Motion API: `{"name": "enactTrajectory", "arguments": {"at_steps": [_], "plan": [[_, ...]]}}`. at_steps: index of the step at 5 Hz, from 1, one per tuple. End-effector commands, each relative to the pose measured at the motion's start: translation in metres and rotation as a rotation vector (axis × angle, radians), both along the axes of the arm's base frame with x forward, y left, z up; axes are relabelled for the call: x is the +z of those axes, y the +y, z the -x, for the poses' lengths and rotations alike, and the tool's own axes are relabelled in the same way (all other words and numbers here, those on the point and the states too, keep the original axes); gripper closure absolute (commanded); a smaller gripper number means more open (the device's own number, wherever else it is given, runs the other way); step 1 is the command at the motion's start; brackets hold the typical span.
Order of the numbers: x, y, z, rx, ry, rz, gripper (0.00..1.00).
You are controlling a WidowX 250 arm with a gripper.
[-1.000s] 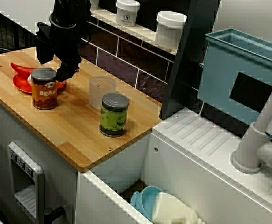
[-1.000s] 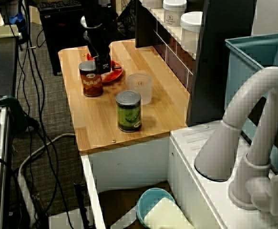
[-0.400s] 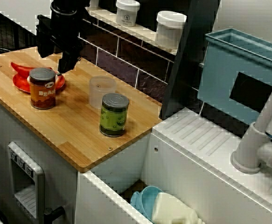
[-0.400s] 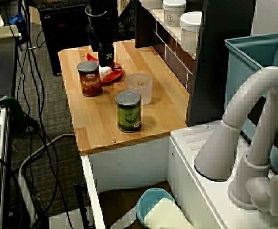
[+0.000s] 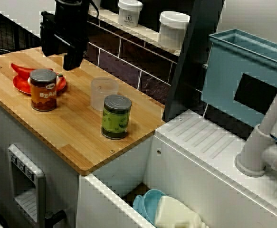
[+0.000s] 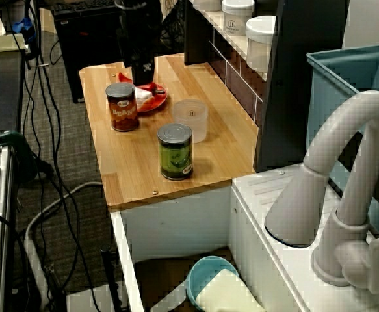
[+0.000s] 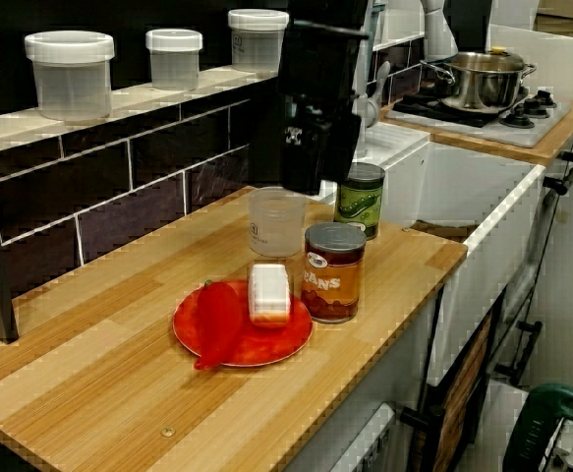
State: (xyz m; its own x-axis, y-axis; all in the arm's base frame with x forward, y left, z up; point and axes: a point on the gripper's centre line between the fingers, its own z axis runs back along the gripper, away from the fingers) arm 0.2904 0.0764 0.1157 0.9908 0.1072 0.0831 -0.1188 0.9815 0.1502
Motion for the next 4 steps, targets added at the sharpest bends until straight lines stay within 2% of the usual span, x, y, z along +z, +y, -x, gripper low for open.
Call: {"name": "enactTrajectory", "arguments": {"at_steps": [1,4], "plan": [[0.035,0.017,0.031,-0.017,-0.042,0.028,0.0],[0.015,0.013,0.06,-0.048,-0.02,-0.002,0.0]]}}
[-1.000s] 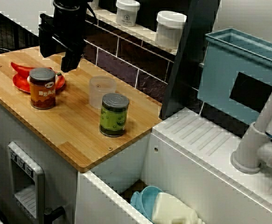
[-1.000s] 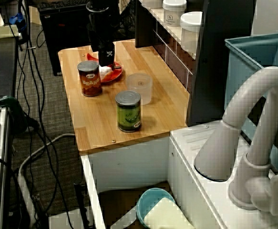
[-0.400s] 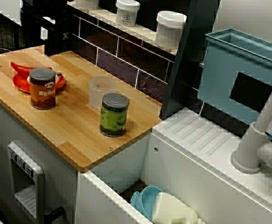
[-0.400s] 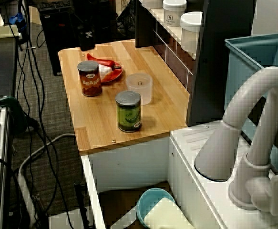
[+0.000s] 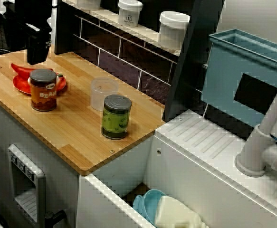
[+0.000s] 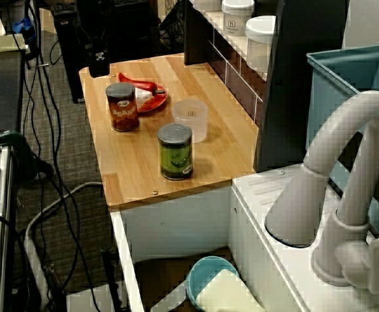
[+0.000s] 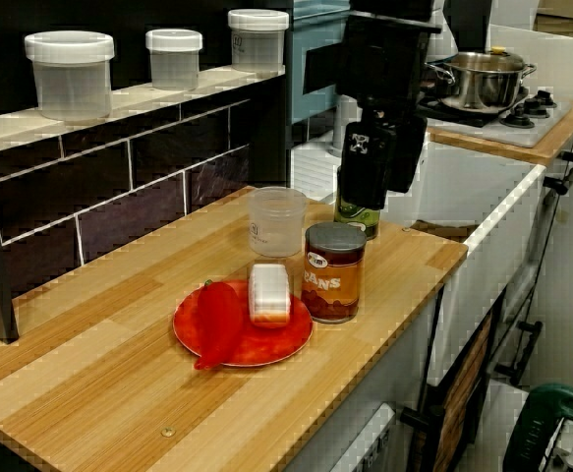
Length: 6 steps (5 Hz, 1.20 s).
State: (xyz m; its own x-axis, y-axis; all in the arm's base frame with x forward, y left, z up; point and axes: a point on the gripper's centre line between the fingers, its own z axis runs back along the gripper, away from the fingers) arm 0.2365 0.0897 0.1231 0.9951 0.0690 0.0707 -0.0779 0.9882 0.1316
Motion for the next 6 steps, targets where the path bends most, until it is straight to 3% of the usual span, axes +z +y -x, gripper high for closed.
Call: {"name": "enactTrajectory", "arguments": {"at_steps": [1,4,6], "plan": [[0.002,-0.001,0.009,-0.011,-0.024,-0.029,0.0],[-0.019,-0.001,0.017,-0.016,-0.016,-0.079,0.0],[-0.031,-0.001,0.015,-0.008,-0.012,-0.104,0.0]]}}
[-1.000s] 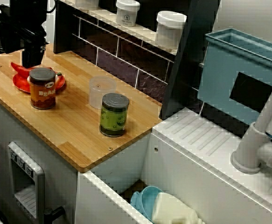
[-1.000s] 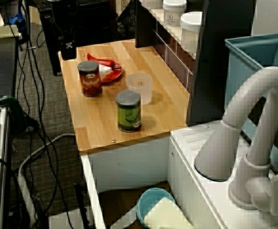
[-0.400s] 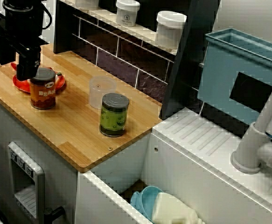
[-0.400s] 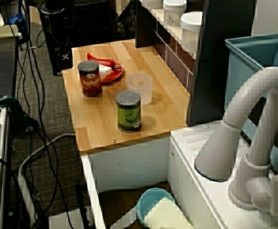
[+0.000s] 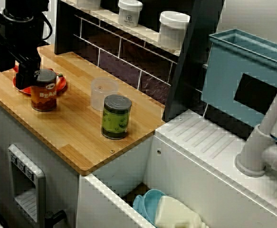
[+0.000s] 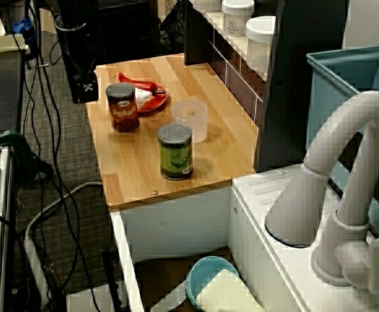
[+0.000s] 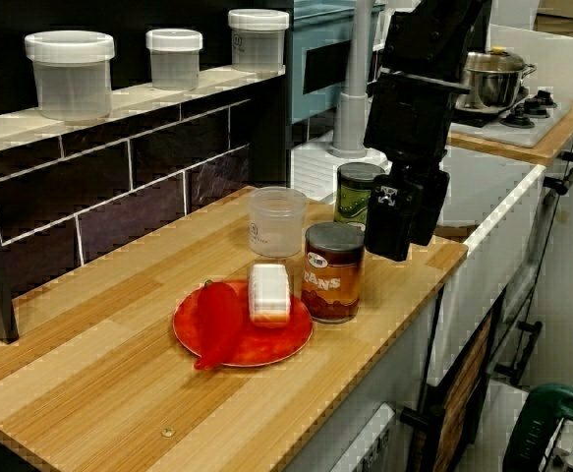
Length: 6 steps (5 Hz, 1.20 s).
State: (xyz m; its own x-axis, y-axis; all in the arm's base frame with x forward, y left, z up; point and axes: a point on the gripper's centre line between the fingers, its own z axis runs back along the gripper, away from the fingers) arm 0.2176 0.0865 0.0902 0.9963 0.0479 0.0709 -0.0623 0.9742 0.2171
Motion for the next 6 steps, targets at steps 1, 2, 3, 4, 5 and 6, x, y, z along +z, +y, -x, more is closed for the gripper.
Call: {"name": "enactTrajectory", "arguments": {"at_steps": [1,2,3,4,5,6], "plan": [[-0.0004,0.004,-0.0057,0.009,-0.014,-0.021,0.0],[-0.0015,0.0056,-0.0076,0.013,-0.015,-0.026,0.0],[-0.0022,0.0053,-0.0069,0.009,-0.02,-0.03,1.0],[-0.0023,0.0058,-0.007,0.012,-0.016,-0.027,1.0],[-0.0011,0.0065,-0.0086,0.016,-0.018,-0.024,1.0],[-0.0029,0.007,-0.009,0.019,-0.016,-0.026,1.0]]}}
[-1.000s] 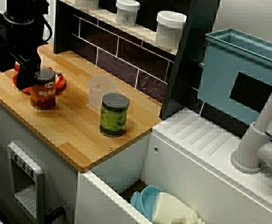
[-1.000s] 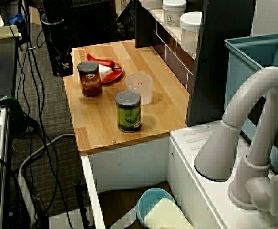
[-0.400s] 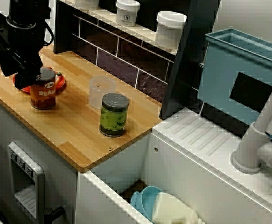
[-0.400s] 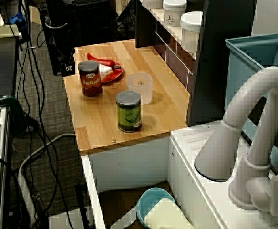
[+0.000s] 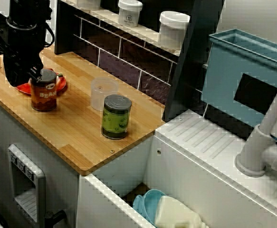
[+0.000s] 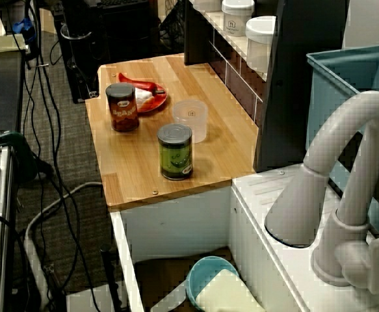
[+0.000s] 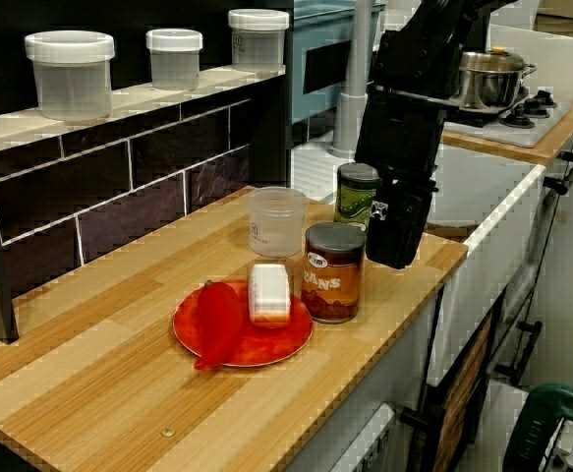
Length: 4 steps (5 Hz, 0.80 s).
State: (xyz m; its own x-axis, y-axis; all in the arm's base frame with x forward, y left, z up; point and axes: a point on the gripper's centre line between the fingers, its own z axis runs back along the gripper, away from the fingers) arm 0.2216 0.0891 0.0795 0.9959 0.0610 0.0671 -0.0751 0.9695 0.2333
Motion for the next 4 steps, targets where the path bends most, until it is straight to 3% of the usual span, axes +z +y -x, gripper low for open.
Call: {"name": "enactTrajectory", "arguments": {"at_steps": [1,4], "plan": [[0.0045,0.004,-0.0045,0.007,-0.018,-0.021,1.0],[-0.0006,0.0035,-0.0064,0.012,-0.009,-0.029,1.0]]}}
